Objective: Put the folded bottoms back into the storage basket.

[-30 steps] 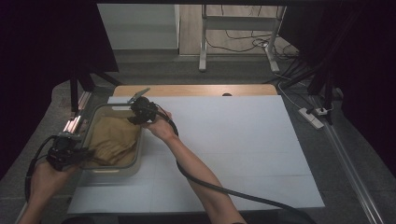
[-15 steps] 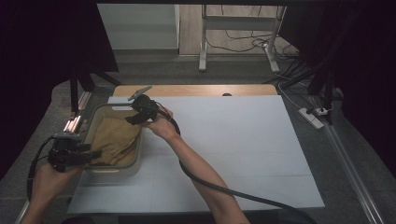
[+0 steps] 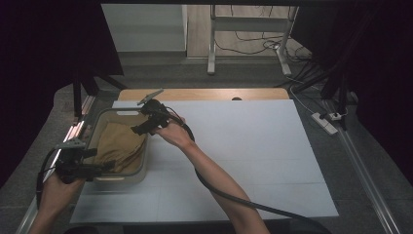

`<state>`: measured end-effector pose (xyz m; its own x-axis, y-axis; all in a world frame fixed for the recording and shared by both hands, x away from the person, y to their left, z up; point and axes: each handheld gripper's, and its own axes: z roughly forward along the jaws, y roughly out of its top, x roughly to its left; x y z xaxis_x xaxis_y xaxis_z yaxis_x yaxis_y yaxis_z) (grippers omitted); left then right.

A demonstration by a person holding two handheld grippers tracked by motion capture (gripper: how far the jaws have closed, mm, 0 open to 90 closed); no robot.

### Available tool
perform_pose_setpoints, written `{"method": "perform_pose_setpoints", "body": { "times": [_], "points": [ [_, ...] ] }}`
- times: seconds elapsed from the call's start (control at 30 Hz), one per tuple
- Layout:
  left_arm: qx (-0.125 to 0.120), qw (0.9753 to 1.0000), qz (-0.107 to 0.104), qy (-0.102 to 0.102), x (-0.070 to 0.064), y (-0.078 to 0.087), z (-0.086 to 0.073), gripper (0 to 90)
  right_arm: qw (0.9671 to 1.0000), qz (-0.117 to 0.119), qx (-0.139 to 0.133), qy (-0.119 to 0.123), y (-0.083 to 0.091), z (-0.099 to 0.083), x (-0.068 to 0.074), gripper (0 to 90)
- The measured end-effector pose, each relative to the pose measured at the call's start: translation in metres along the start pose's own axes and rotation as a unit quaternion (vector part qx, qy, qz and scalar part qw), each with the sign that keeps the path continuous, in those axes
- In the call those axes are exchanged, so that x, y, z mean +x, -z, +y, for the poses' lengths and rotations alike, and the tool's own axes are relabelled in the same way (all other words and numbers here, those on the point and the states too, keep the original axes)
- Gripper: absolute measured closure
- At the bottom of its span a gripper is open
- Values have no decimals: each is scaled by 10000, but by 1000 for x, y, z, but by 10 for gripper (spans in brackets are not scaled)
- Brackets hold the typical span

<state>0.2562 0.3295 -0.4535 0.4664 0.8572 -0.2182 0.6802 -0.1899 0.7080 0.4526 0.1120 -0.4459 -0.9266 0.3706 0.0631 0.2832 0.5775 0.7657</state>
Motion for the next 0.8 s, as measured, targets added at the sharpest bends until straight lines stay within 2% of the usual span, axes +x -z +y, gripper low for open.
{"method": "perform_pose_setpoints", "body": {
  "times": [0.3,0.4,0.6,0.73,0.8],
  "points": [
    [10,9995,1,-320,-20,-1,-5,14,9998,68,75,173,9,-9,6,33],
    [-36,9994,-126,-306,-24,1,-8,0,9996,25,108,259,12,-13,7,27],
    [-126,9984,-445,-324,-33,6,-16,0,9998,31,86,204,22,-20,8,11],
    [-204,9974,-538,-425,-39,10,-22,0,9998,66,55,177,30,-24,11,0],
    [-231,9971,-602,-402,-42,12,-26,0,9998,74,54,182,35,-27,13,0]
  ]
}}
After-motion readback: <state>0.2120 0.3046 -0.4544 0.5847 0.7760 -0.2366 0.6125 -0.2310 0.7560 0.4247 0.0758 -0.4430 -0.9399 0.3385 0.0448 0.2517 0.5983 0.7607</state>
